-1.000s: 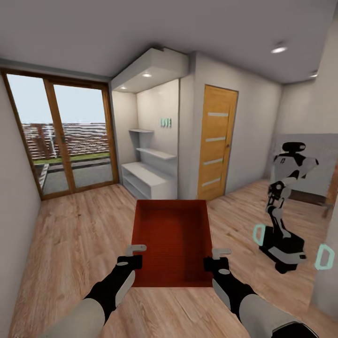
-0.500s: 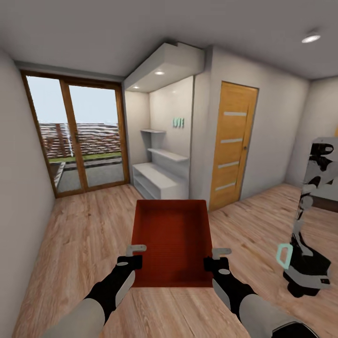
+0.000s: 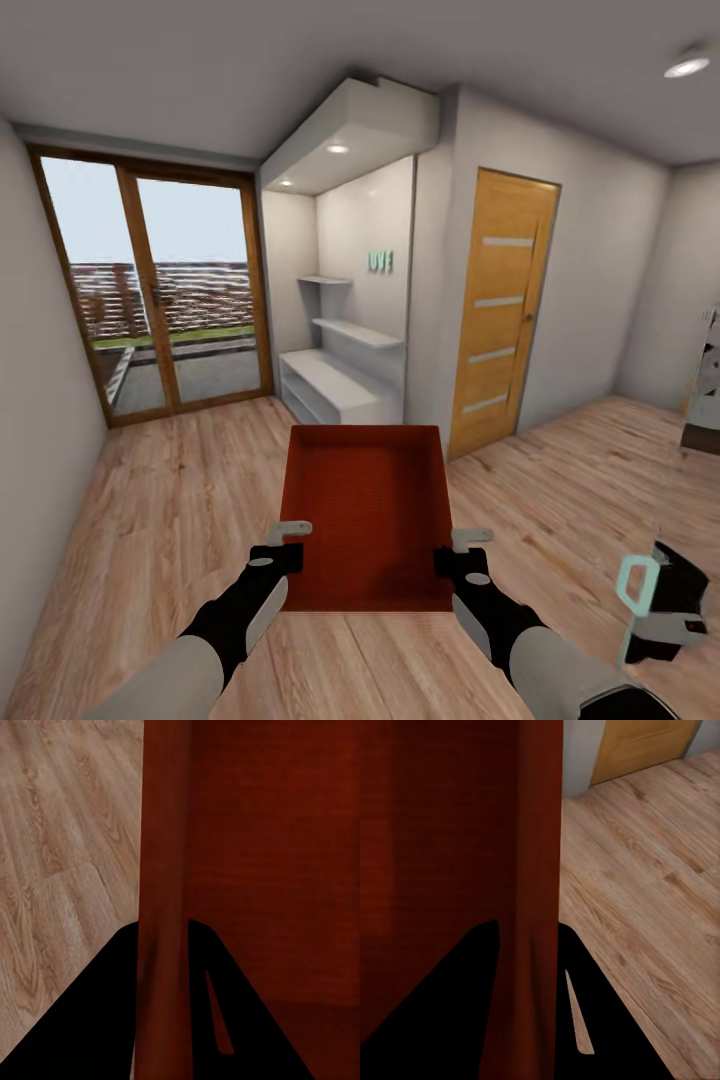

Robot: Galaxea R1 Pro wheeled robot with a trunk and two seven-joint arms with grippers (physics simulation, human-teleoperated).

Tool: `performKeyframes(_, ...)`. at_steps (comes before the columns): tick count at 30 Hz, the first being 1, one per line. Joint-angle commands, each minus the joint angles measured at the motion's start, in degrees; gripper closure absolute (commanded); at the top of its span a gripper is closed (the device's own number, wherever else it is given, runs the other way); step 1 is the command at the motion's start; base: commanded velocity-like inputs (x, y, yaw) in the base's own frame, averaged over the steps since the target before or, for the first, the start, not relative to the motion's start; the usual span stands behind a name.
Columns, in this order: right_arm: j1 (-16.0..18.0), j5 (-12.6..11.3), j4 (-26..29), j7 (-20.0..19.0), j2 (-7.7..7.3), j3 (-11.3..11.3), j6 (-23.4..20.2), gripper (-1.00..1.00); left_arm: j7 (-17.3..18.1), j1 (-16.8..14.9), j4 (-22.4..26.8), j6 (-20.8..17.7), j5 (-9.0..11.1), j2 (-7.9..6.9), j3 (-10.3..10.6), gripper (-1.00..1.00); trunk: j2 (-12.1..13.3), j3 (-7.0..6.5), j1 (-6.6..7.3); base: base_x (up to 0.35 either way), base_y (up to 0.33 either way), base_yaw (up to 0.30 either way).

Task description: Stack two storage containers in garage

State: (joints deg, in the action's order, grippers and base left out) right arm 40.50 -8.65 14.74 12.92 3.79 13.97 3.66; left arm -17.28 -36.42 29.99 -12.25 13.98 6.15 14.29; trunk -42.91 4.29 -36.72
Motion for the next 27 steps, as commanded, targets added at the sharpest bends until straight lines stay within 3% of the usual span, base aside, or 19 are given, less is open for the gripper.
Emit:
performKeyframes(1, 0.02, -0.84, -0.15, 0.09, 1.13, -1.06, 0.38, 1.0, -0.85, -0.06, 1.12, 1.97, 2.55, 0.0, -0.76, 1.0, -0.08, 0.1, -0.05, 0.325, 0.0, 0.0)
performKeyframes(16, 0.02, -0.79, -0.15, 0.09, 1.12, -1.05, 0.39, 1.0, -0.81, -0.07, 1.12, 1.97, 2.55, 0.0, -0.69, 1.0, -0.08, 0.1, -0.05, 0.325, 0.0, -0.012)
performKeyframes(27, 0.02, -0.76, -0.15, 0.09, 1.13, -1.05, 0.31, 1.0, -0.75, -0.08, 1.12, 1.97, 2.6, 0.0, -0.72, 1.0, -0.08, 0.1, -0.05, 0.326, 0.0, -0.255)
